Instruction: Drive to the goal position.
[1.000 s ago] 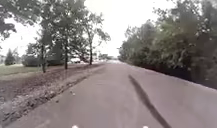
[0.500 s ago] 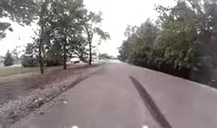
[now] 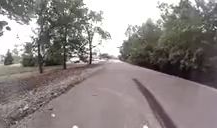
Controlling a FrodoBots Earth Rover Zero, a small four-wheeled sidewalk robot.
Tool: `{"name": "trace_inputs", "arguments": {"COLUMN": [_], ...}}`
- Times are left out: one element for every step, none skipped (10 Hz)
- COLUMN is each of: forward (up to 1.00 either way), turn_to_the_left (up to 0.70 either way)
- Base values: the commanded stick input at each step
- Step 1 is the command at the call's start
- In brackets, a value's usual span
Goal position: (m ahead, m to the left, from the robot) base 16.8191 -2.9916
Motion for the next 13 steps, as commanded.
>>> {"name": "trace_inputs", "arguments": {"forward": [0.7, 0.7, 0.7, 0.7, 0.7, 0.7, 0.7, 0.7, 0.7, 0.7, 0.7, 0.7, 0.7], "turn_to_the_left": [0.0, 0.0, 0.0, 0.0, -0.22, -0.25, -0.09, 0.0, 0.0, 0.0, 0.0, 0.0, 0.0]}}
